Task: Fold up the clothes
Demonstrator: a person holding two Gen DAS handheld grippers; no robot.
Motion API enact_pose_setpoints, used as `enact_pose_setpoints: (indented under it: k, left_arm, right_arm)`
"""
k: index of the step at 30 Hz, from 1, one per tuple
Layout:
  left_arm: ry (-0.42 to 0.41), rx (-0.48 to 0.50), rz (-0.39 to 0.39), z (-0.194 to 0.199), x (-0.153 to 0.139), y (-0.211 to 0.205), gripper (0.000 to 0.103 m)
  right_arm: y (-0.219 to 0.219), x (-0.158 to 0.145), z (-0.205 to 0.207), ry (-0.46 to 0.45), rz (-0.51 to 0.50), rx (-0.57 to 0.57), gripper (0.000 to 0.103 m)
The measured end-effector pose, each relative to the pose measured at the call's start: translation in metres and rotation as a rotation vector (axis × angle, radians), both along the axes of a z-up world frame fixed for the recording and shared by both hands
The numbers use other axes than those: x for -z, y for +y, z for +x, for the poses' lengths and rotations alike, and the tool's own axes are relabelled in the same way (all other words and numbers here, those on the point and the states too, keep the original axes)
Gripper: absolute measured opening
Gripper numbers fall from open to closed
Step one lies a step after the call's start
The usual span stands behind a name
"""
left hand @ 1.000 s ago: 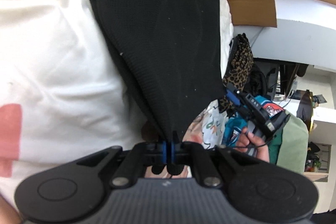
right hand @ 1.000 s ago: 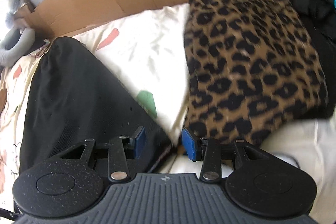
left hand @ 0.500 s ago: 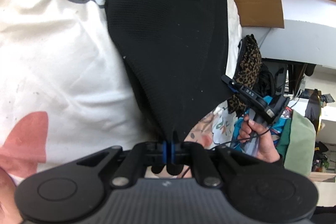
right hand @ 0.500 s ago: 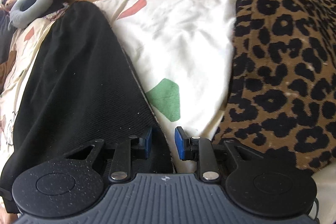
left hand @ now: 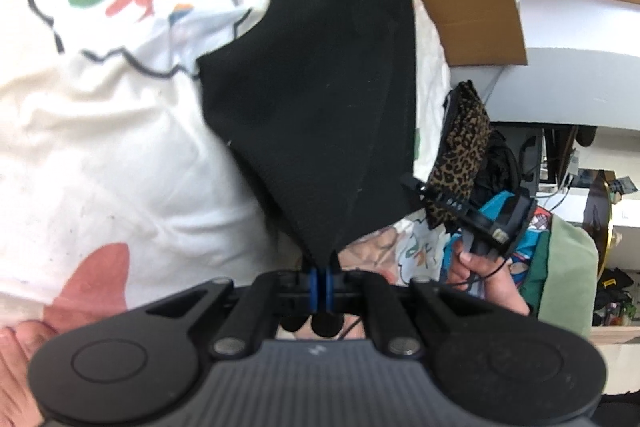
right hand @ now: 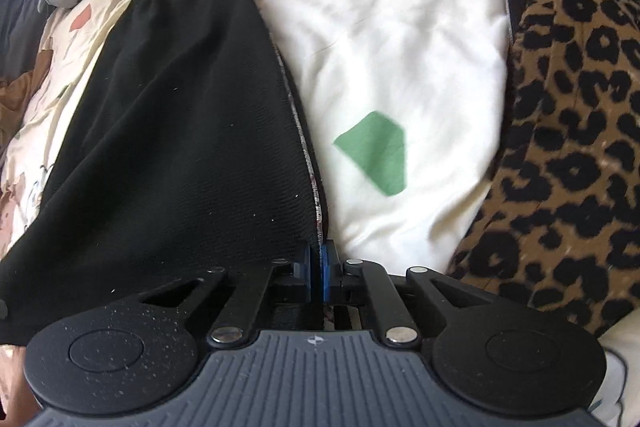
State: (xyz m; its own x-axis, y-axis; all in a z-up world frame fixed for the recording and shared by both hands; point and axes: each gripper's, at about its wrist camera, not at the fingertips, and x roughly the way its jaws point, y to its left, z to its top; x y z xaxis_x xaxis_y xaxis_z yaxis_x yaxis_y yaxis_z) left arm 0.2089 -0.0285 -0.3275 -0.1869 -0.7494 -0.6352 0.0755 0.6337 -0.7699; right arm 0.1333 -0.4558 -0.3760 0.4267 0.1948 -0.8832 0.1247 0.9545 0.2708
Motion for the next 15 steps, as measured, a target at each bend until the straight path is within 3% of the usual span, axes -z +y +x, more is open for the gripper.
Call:
enact_pose_setpoints:
  k: [15]
  left_arm:
    - [-0.128, 0.027, 0.065, 0.026, -0.091, 0.024, 0.004]
  right_arm:
    - [0.038, -0.032, -0.031, 0.01, 0.223, 0.017, 0.002]
